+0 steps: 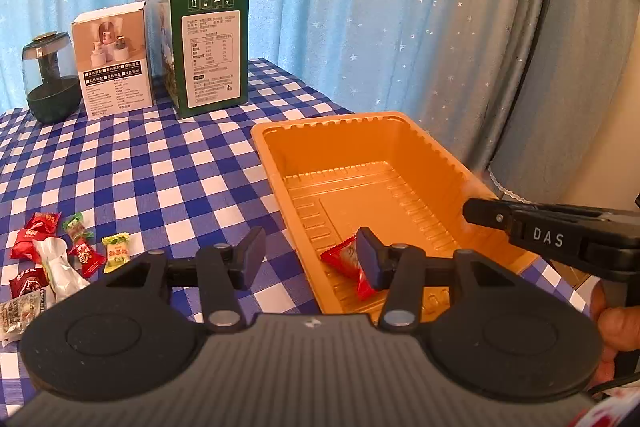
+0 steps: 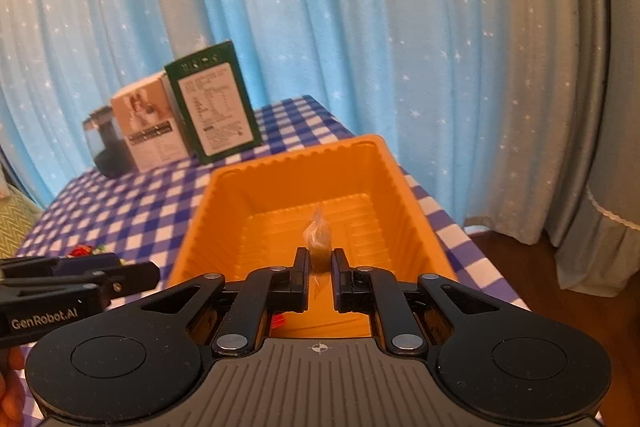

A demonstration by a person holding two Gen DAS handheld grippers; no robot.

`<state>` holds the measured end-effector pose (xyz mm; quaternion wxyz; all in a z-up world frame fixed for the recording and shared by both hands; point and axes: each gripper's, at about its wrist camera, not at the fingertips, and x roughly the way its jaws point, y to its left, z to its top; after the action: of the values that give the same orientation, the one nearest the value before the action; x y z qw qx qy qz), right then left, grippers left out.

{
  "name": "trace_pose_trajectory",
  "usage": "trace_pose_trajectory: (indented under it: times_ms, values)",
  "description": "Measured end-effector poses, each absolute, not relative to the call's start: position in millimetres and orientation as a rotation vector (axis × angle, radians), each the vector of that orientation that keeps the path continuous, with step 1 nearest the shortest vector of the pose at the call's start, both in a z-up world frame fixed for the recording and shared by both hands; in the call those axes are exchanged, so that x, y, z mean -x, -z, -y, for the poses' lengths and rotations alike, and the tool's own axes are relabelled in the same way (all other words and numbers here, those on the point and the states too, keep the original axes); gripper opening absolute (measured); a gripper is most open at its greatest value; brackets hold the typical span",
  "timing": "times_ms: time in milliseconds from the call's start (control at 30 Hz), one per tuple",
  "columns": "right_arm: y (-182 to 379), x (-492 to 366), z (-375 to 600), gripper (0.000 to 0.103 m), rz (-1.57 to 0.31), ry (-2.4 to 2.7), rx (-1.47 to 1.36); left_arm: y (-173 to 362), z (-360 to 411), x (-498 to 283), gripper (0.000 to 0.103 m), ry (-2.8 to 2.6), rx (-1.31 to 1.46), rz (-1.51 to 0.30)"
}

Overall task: Organize snacks
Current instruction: 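Carry both snacks over the orange tray and open both tools to drop them, then withdraw both tools from the tray back toward the snack pile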

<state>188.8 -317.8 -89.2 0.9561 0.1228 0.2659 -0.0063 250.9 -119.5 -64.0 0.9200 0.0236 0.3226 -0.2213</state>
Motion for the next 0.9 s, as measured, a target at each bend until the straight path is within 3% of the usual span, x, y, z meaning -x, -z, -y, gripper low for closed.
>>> trace_pose_trajectory:
  times_ms: [67, 100, 133, 200, 600, 900]
  values:
    - [88.5, -190.7, 314.2, 0.012, -0.538, 0.008, -0.239, 63.5, 118.2, -248.8, 0.048, 0.453, -0.058, -0.663]
    - [88.5, -191.3, 313.7, 0.019, -0.54, 0.013, -0.237, 63.4, 117.1, -248.4, 0.048, 0.452, -0.062, -0.665]
    - [88.4, -191.4, 314.1, 0.038, -0.542, 0.016, -0.242, 62.9, 116.3, -247.4, 0.049, 0.453, -0.062, -0.66]
    - [87.1, -189.0, 316.9, 0.059, -0.525, 0.024, -0.274, 61.4, 113.2, -245.8, 0.049, 0.447, -0.067, -0.66]
    - [68.4, -178.9, 314.1, 0.059, -0.435, 0.052, -0.332, 51.1, 84.1, -235.8, 0.053, 0.382, -0.078, -0.653]
    - [67.2, -182.4, 263.4, 0.059, -0.438, -0.061, -0.214, 58.9, 32.1, -230.3, 0.056, 0.286, -0.07, -0.643]
